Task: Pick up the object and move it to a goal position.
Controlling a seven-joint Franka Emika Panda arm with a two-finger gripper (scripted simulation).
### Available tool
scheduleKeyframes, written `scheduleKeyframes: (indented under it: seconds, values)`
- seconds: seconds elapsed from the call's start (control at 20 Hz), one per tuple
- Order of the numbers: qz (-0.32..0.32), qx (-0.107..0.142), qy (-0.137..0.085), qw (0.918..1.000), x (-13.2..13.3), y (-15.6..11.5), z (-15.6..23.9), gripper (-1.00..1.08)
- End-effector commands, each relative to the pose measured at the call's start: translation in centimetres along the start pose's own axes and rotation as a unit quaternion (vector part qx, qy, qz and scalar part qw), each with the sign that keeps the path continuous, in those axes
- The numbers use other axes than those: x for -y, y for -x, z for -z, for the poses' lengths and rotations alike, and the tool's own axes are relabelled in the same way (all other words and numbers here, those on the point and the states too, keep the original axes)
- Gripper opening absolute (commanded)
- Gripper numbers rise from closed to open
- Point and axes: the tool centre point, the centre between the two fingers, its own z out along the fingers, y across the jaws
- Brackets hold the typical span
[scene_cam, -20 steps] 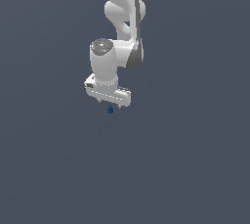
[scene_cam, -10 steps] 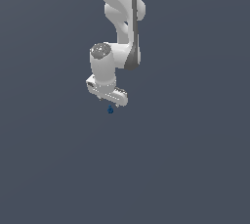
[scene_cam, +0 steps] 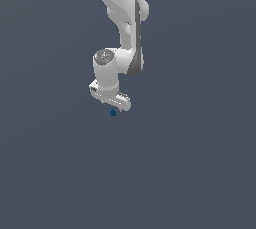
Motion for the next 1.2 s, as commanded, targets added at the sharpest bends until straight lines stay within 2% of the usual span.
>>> scheduleKeyframes:
  seconds: [0.0,0.4,0.45,1.15]
  values:
    - [-0.001,0.000,0.000,1.0000,0.0,0.1,-1.3,1.00]
    - [-0.002,0.001,0.000,1.0000,0.0,0.1,-3.2,1.00]
    - [-0.002,0.001,0.000,1.0000,0.0,0.1,-3.2,-1.00]
    - [-0.002,0.001,0.000,1.0000,0.2,0.2,-2.8,-1.00]
